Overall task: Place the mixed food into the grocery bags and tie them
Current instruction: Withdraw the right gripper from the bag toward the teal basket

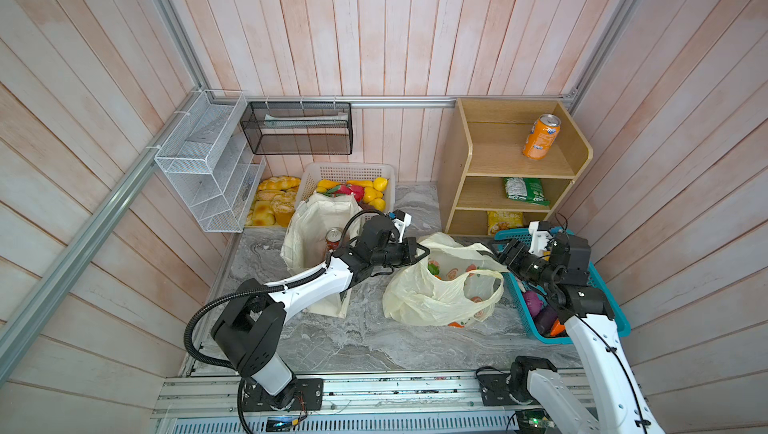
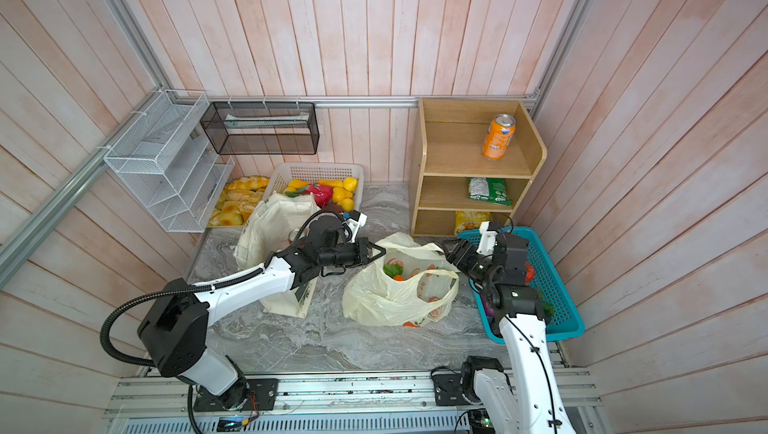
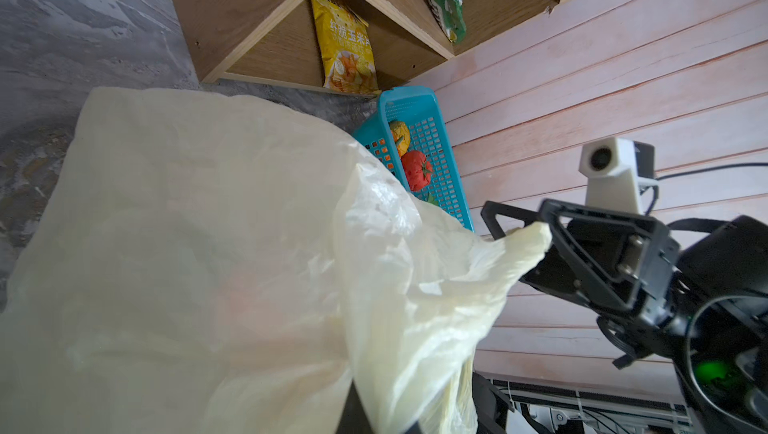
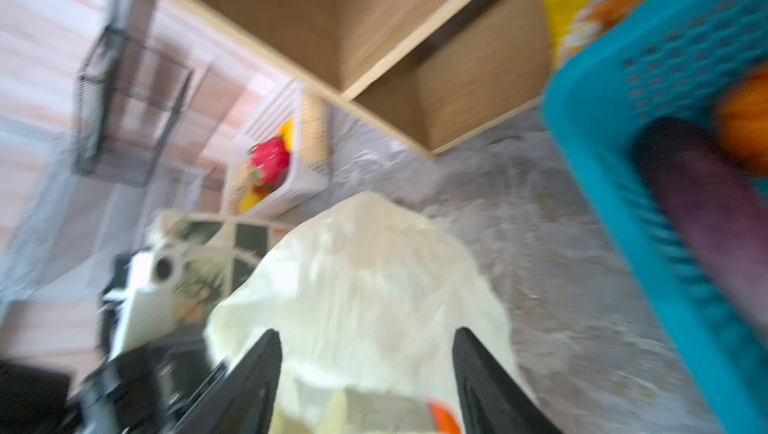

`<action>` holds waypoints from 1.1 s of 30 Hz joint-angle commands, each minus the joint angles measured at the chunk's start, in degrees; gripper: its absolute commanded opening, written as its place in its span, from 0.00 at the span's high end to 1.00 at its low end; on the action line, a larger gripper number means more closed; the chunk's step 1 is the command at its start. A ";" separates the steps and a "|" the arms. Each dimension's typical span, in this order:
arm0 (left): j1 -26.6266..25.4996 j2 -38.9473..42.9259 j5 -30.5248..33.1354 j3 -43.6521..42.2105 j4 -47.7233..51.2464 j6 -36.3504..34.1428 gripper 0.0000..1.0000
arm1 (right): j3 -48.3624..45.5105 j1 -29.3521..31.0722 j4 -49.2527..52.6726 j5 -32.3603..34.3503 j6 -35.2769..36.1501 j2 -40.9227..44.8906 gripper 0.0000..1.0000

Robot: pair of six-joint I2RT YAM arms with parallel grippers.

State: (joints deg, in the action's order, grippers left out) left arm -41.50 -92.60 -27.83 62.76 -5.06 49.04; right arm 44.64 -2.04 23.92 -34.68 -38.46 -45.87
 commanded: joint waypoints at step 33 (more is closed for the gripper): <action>6.34 5.46 -2.12 -6.69 -1.45 -3.15 1.00 | 7.39 -6.45 2.40 -6.99 -3.40 -2.91 0.31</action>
State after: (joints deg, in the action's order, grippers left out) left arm -36.93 -88.42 -32.62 57.43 -8.38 46.89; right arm 53.95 -7.49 30.04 -35.38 -42.00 -50.22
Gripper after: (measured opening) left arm 0.055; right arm 0.689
